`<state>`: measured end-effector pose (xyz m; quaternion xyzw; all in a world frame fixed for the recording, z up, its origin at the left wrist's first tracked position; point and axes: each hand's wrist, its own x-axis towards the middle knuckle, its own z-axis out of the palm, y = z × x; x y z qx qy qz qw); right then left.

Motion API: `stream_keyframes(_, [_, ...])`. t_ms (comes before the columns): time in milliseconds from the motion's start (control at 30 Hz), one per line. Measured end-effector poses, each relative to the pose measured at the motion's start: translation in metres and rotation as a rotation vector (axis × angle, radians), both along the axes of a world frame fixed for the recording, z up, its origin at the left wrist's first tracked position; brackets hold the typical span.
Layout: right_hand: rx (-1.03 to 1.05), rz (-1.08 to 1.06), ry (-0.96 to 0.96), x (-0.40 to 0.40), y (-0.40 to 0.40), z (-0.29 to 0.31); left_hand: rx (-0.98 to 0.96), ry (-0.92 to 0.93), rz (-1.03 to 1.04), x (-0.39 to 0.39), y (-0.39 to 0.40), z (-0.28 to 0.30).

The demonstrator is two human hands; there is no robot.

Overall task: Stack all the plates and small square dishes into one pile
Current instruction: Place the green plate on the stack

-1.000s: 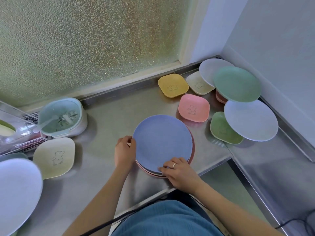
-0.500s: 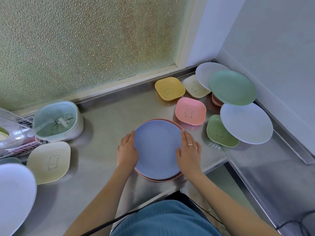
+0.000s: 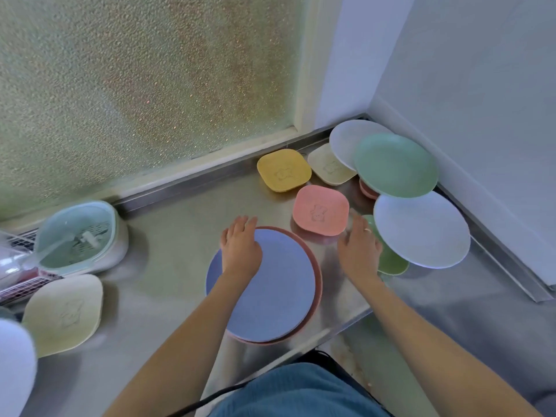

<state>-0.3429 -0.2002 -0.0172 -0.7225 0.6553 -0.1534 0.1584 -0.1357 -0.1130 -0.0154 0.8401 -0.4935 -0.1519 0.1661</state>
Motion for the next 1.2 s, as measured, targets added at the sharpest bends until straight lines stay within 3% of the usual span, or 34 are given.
stream_keyframes(233, [0.067,-0.19,0.054,-0.041,-0.093,0.007,0.081,-0.041,-0.061,-0.035,-0.067,0.01])
stream_keyframes(433, [0.084,-0.071,0.065,-0.061,-0.138,0.0,0.14,-0.009,-0.033,-0.052,-0.081,0.003])
stream_keyframes(633, [-0.184,-0.062,0.08,-0.056,-0.14,-0.004,0.107,0.044,-0.009,-0.056,-0.082,-0.004])
stream_keyframes(733, [-0.279,0.055,0.022,-0.046,-0.124,0.001,0.013,0.245,0.105,-0.059,-0.086,0.001])
stream_keyframes(967, [-0.455,0.51,-0.154,-0.012,-0.045,0.001,-0.287,0.775,0.691,-0.031,-0.084,0.03])
stream_keyframes(1033, [-0.465,0.65,-0.208,-0.004,-0.023,0.0,-0.248,0.753,0.729,-0.012,-0.069,0.029])
stream_keyframes(1200, [-0.352,0.987,-0.256,0.004,0.011,-0.006,-0.156,0.483,0.742,0.01,-0.006,0.016])
